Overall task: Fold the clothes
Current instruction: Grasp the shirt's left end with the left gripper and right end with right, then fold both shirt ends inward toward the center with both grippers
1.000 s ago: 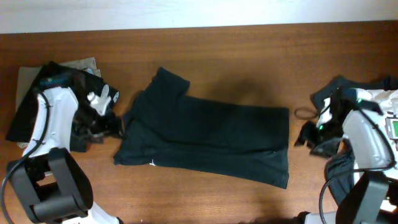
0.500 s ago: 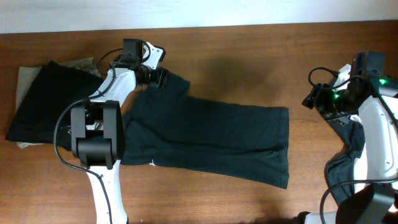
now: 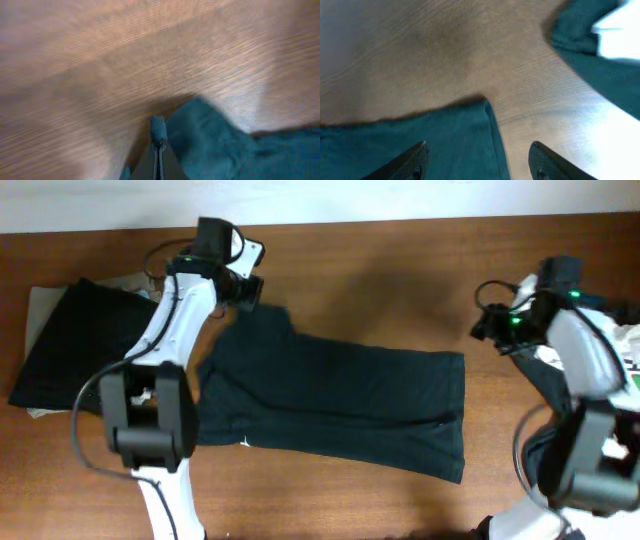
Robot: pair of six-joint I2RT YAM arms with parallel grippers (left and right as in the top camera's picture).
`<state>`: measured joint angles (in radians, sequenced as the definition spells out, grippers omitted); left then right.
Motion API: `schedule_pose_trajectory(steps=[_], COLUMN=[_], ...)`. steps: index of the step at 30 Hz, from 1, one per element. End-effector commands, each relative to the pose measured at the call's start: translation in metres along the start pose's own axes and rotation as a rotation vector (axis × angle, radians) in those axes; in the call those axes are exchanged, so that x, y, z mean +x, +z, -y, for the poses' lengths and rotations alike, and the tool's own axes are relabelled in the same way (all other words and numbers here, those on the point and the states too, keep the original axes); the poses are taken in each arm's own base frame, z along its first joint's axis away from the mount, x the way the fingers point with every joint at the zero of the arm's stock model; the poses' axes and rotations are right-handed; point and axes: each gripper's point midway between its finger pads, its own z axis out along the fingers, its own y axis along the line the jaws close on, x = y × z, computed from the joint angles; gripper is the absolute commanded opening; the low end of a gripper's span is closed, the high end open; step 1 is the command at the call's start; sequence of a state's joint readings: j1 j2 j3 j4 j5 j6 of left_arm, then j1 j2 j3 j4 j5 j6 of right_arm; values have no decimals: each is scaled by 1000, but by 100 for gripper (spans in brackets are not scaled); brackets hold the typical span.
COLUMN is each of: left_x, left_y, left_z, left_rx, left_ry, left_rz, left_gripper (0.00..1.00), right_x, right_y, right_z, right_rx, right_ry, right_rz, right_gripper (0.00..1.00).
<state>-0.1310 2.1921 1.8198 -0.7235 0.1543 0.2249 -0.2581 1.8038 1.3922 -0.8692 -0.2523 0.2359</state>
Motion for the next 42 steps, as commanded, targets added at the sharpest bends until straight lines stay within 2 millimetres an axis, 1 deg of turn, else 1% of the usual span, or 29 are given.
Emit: schedule_pose_trajectory(steps=[1, 2, 3, 5, 6, 7, 9, 12, 13, 14, 15, 17, 19, 20, 21, 23, 25, 27, 28, 29, 30, 31, 32, 34, 35, 36, 37, 40, 42], left_x=[-25, -13, -9, -5, -6, -7, -11, -26, -28, -27, -21, 4, 54, 73, 102, 157, 194, 212, 215, 215, 218, 221, 219, 210, 203, 185, 168, 153, 151], left_y=[-64, -64, -64, -64, -65, -66, -74, -104, -111, -120, -127, -132, -134, -135, -128, -108, -100, -96, -97, -98, -100, -102, -104, -98, -93, -83, -76, -70, -70], left_z=[5, 8, 9, 10, 10, 10, 10, 9, 10, 8, 5, 11, 23, 29, 37, 48, 55, 58, 59, 59, 55, 44, 36, 30, 30, 36, 45, 51, 50], left_rx=[-36, -24, -20, -17, -18, -19, -24, -53, -57, -80, -103, -81, -27, -2, 36, 91, 115, 124, 123, 123, 100, 34, 0, 12, 36, 97, 166, 212, 210], left_ry=[31, 25, 22, 20, 21, 22, 25, 53, 64, 63, 59, 48, 24, 14, -1, -27, -41, -58, -63, -63, -61, -89, -124, -174, -192, -209, -221, -223, -221], left_rz=[81, 32, 14, 0, 3, 6, 24, 100, 112, 112, 91, -6, -205, -280, -379, -538, -641, -688, -696, -701, -716, -736, -729, -673, -633, -543, -463, -394, -387], left_gripper=[0, 0, 0, 0, 0, 0, 0, 0, 0, 0, 0, 0, 0, 0, 0, 0, 0, 0, 0, 8, 35, 87, 97, 99, 99, 99, 99, 99, 99], right_x=[14, 26, 30, 36, 43, 43, 27, -15, -21, -18, -7, 22, 55, 64, 78, 98, 116, 126, 127, 127, 125, 124, 119, 111, 111, 119, 131, 160, 163], right_y=[71, 90, 97, 100, 98, 96, 76, 20, 3, -7, -14, -21, -29, -33, -35, -28, -17, -10, -10, -10, -11, -11, -11, -6, 6, 22, 36, 56, 58], right_z=[-18, -17, -16, -13, -11, -9, -6, -12, -13, -15, -15, -6, 17, 25, 32, 39, 47, 50, 51, 51, 54, 55, 60, 71, 70, 57, 52, 50, 44], right_rx=[-51, -40, -35, -27, -20, -17, -20, -35, -38, -37, -32, 6, 125, 171, 205, 216, 224, 228, 228, 229, 226, 204, 192, 155, 94, -26, -85, -151, -194], right_ry=[-76, -77, -76, -68, -61, -57, -59, -131, -132, -138, -128, -98, -71, -67, -59, -47, -37, -31, -31, -30, -11, 17, 45, 102, 101, 49, 61, 89, 96], right_rz=[-122, -175, -195, -223, -249, -253, -206, -36, -3, 1, -31, -143, -276, -316, -371, -433, -481, -505, -507, -506, -502, -496, -478, -435, -413, -404, -410, -442, -436], right_gripper=[67, 64, 64, 39, 17, 7, 4, 4, 4, 4, 4, 4, 4, 4, 4, 4, 4, 6, 13, 32, 48, 54, 59, 70, 71, 71, 73, 72, 27])
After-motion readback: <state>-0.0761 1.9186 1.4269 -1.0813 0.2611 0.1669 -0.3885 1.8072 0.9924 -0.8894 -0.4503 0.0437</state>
